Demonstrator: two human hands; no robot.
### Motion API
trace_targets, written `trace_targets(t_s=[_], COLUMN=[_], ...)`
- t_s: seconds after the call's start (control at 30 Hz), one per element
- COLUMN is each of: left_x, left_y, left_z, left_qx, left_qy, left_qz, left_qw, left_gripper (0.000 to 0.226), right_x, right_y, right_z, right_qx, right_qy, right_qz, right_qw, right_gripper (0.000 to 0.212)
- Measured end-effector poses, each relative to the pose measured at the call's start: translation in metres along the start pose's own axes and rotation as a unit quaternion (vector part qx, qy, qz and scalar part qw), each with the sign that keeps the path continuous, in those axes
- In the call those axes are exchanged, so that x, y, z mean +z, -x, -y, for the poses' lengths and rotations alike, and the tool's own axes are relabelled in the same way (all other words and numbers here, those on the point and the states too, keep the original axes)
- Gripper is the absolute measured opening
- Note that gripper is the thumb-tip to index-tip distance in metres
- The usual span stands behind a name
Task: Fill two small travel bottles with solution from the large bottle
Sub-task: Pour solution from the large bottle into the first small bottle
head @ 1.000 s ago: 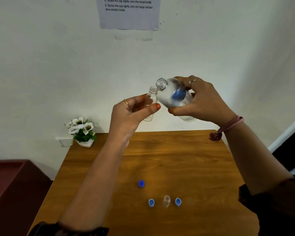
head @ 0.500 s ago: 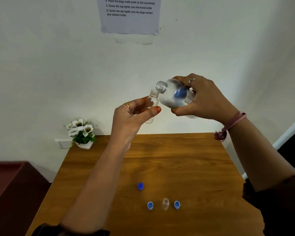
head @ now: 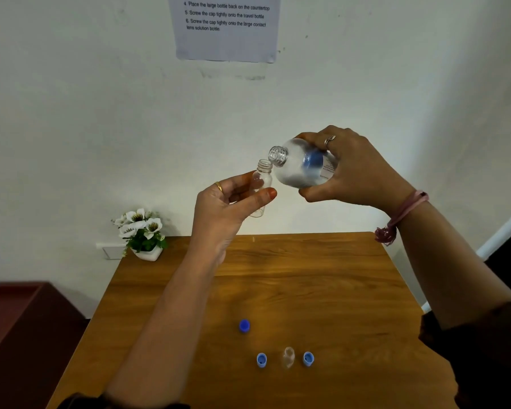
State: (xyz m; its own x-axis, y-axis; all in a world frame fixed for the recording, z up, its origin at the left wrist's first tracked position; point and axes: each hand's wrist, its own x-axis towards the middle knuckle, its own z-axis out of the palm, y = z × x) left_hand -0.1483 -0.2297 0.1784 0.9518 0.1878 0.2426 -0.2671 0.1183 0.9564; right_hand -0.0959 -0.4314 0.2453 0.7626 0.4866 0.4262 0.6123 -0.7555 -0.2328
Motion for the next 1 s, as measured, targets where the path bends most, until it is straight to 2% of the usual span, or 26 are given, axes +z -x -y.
trace_targets(t_s=[1.0], left_x=[0.000], left_y=[-0.011], left_z=[0.013], left_qx=[-0.015], left_qy=[-0.016], left_qz=[-0.004], left_qw=[1.000], left_gripper=[0.032], right_x=[-0.001], right_y=[-0.016], right_z=[-0.010], right_qx=[-0.019], right_qy=[0.044], right_qz=[0.032], right_qw=[0.998], right_gripper=[0.082])
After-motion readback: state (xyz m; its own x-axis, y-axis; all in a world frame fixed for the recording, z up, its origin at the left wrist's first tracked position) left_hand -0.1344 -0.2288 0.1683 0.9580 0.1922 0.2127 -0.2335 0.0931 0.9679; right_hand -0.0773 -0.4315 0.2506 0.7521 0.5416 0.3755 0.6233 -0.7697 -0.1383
